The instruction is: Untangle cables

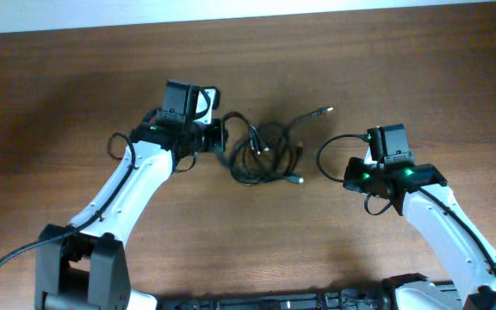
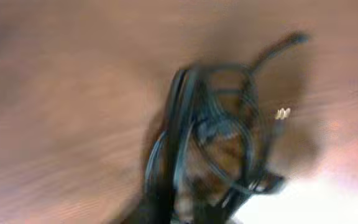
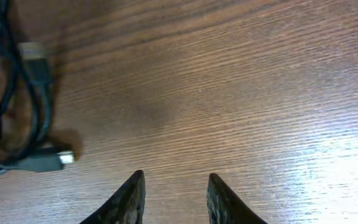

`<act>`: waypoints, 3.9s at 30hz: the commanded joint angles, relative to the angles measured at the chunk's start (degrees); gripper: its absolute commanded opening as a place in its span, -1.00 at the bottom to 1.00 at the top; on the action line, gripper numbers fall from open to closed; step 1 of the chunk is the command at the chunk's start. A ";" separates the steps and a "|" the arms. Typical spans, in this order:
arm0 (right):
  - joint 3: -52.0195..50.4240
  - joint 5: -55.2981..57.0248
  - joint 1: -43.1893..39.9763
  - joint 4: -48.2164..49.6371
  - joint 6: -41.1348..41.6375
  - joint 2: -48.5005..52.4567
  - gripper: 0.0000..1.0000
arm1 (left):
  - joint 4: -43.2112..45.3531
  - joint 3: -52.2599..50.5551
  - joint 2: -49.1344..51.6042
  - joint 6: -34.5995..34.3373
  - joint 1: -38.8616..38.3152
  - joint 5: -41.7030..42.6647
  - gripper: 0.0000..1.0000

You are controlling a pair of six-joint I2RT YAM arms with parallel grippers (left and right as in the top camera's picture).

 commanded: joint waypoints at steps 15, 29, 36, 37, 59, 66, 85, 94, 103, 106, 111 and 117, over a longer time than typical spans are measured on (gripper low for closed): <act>0.20 -1.53 6.91 6.82 -2.34 0.96 0.22 | 10.40 -1.05 8.55 2.45 -9.88 -0.26 -0.02; 0.17 -16.33 7.10 16.41 -5.99 1.07 0.32 | 8.66 -1.05 15.82 -3.06 0.24 -14.99 0.09; 2.95 -9.29 9.92 15.87 -7.52 1.75 0.31 | -4.37 -1.05 13.16 -14.56 0.24 -29.35 -1.00; 3.80 -8.92 9.92 16.09 -7.56 1.75 0.31 | -4.46 -1.05 11.41 -14.56 0.24 -27.56 -1.00; 3.87 -13.44 15.67 23.87 -0.79 21.42 -0.23 | -5.44 -1.05 7.74 -14.12 -5.18 1.95 -1.00; 3.87 -13.25 17.16 22.53 0.24 21.42 -0.60 | -5.90 -1.05 7.74 -14.12 -5.18 1.95 -1.00; 4.07 -5.03 16.76 19.69 11.39 22.88 -0.92 | -11.67 -1.05 7.72 -11.17 -1.20 -4.79 -1.00; 7.98 12.90 -9.51 -0.52 2.69 2.36 -0.92 | -13.75 -1.05 2.25 -7.58 20.52 -3.63 -1.00; 7.98 -0.04 -34.36 -0.39 1.40 1.77 -0.92 | -11.15 -1.05 -1.16 -3.91 36.70 13.20 -1.00; 13.29 -4.55 -34.34 2.19 1.42 1.62 -0.92 | -10.47 -1.05 -1.16 0.15 30.80 15.50 -1.00; 32.33 20.33 -34.36 -11.74 0.04 1.62 -0.92 | -10.45 -1.05 -1.16 5.73 16.48 15.28 -1.00; 32.28 29.40 -34.40 -15.30 3.82 2.29 -0.12 | -10.54 -1.05 -1.16 5.90 11.96 10.25 -1.00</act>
